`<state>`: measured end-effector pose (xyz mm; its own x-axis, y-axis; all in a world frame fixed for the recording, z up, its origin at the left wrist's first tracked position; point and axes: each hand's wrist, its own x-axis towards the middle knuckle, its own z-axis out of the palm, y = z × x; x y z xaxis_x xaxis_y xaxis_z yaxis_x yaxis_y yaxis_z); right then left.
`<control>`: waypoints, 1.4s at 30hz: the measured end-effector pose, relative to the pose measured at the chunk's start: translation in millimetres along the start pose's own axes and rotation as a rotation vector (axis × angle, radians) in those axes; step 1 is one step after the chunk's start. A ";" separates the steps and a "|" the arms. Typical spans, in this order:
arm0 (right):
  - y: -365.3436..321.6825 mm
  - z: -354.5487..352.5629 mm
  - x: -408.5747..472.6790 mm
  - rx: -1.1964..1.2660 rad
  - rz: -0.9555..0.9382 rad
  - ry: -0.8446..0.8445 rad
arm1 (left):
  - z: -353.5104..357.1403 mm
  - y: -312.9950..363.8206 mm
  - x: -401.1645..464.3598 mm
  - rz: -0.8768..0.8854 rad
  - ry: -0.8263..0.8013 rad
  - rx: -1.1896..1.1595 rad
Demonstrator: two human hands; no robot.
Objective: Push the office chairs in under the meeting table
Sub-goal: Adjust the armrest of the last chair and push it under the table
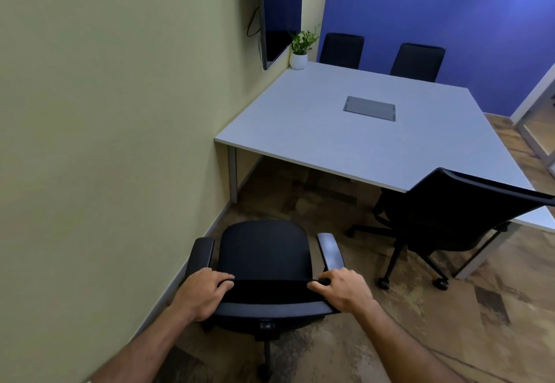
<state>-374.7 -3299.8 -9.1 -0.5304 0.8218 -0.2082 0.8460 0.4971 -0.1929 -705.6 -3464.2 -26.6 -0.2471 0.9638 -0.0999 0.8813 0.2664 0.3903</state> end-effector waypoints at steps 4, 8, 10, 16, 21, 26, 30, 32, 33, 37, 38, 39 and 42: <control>2.9 2.7 11.3 0.007 0.036 0.030 | -6.6 -5.0 16.5 0.040 -0.013 -0.010; 5.3 2.6 21.1 0.012 0.072 0.064 | -9.8 -5.1 32.4 0.056 -0.036 0.006; 7.2 2.2 34.3 0.014 0.095 0.066 | -11.9 -7.2 48.6 0.058 -0.046 0.005; 14.5 -8.0 64.0 0.016 0.121 0.085 | -22.2 -4.6 99.2 0.092 -0.058 -0.027; 23.4 -18.9 99.6 0.025 0.148 0.113 | -28.0 -6.5 159.7 0.107 -0.149 0.016; 33.4 -32.3 146.8 0.050 0.176 0.136 | -33.6 -0.2 229.4 0.083 -0.243 0.118; 51.7 -40.8 197.0 0.092 0.219 0.133 | -35.5 4.4 296.6 0.056 -0.294 0.157; 52.7 -46.6 215.5 0.095 0.212 0.157 | -40.0 5.3 320.1 0.058 -0.299 0.183; 60.1 -48.7 231.7 0.095 0.219 0.163 | -40.5 7.1 340.7 0.050 -0.307 0.199; 74.5 -57.5 277.1 0.096 0.218 0.200 | -45.3 13.1 399.9 0.050 -0.319 0.231; 73.8 -59.6 278.8 0.098 0.216 0.216 | -48.9 15.0 402.8 0.063 -0.310 0.232; 78.5 -61.5 292.3 0.101 0.230 0.214 | -49.4 13.8 418.7 0.058 -0.304 0.227; 86.2 -67.2 322.4 0.116 0.249 0.216 | -51.7 13.4 453.3 0.064 -0.290 0.222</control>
<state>-469.1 -2973.3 -28.4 -0.2743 0.9599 -0.0572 0.9293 0.2494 -0.2724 -826.6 -3024.2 -19.3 -0.0925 0.9324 -0.3493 0.9650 0.1704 0.1992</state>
